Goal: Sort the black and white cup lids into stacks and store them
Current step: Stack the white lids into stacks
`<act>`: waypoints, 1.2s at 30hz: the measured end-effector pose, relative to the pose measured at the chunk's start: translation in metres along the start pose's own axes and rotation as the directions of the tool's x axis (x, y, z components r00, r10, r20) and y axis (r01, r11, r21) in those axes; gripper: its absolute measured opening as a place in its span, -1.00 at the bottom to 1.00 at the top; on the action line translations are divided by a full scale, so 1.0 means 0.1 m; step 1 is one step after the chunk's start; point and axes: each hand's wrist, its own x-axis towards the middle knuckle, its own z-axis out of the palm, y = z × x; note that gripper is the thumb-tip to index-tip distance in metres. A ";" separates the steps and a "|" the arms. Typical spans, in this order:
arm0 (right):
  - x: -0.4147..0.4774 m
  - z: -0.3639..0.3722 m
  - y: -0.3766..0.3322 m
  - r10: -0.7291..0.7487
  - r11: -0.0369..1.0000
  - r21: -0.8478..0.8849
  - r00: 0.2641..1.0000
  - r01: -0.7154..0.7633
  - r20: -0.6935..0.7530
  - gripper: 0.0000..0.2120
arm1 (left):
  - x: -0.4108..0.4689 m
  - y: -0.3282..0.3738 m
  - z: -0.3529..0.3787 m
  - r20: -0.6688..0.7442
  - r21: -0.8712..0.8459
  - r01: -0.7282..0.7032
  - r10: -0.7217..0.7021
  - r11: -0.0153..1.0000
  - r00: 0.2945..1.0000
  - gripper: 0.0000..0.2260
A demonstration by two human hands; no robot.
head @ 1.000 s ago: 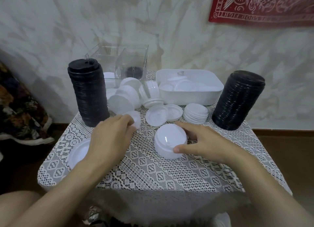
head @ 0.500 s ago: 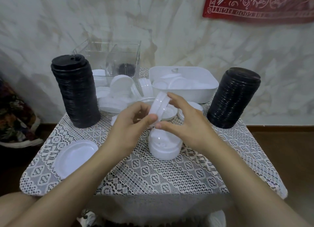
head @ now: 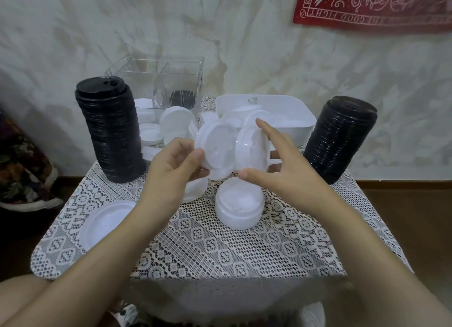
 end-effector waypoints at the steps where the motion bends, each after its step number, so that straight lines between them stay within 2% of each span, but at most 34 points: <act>1: -0.01 -0.02 0.02 0.023 0.999 -0.032 0.999 -0.022 0.037 -0.03 | 0.01 -0.01 -0.02 -0.032 0.021 -0.003 0.004 1.000 0.999 -0.94; 4: -0.05 -0.02 0.04 0.064 0.981 -0.190 0.986 -0.034 0.153 0.03 | 0.01 -0.03 -0.06 -0.066 0.066 0.003 0.001 0.998 0.998 -0.94; 7: -0.08 0.03 0.02 0.080 0.946 -0.323 0.971 -0.003 0.226 -0.08 | 0.00 -0.03 -0.05 -0.080 0.048 0.028 -0.024 0.998 0.996 -0.94; 14: -0.10 0.03 0.01 0.099 0.946 -0.324 0.945 0.009 0.313 -0.14 | -0.05 -0.01 0.00 -0.064 0.002 0.082 -0.082 0.997 0.995 -0.96; 20: -0.12 0.06 0.04 0.136 0.947 -0.322 0.928 -0.018 0.347 -0.11 | -0.08 0.03 0.03 -0.019 -0.099 0.147 -0.150 0.984 0.989 -0.94; 26: -0.09 0.06 0.08 0.137 0.957 -0.282 0.960 -0.065 0.244 -0.05 | -0.08 0.05 0.04 -0.002 -0.258 0.257 -0.267 0.931 0.964 -0.94; 29: -0.06 0.07 0.12 0.075 0.981 -0.188 0.990 -0.051 0.122 0.04 | -0.08 0.06 0.04 0.043 -0.324 0.298 -0.300 0.898 0.953 -0.92; 31: -0.05 0.11 0.13 0.013 0.994 -0.111 0.998 -0.006 0.058 0.08 | -0.10 0.05 0.06 0.076 -0.330 0.310 -0.302 0.892 0.950 -0.83; 33: -0.04 0.15 0.11 -0.038 0.996 -0.080 0.999 0.041 0.032 0.05 | -0.13 0.02 0.09 0.106 -0.326 0.331 -0.313 0.886 0.944 -0.74; 36: -0.02 0.18 0.14 -0.102 0.988 -0.116 0.995 0.101 0.001 -0.12 | -0.17 -0.02 0.13 0.130 -0.311 0.362 -0.339 0.879 0.932 -0.72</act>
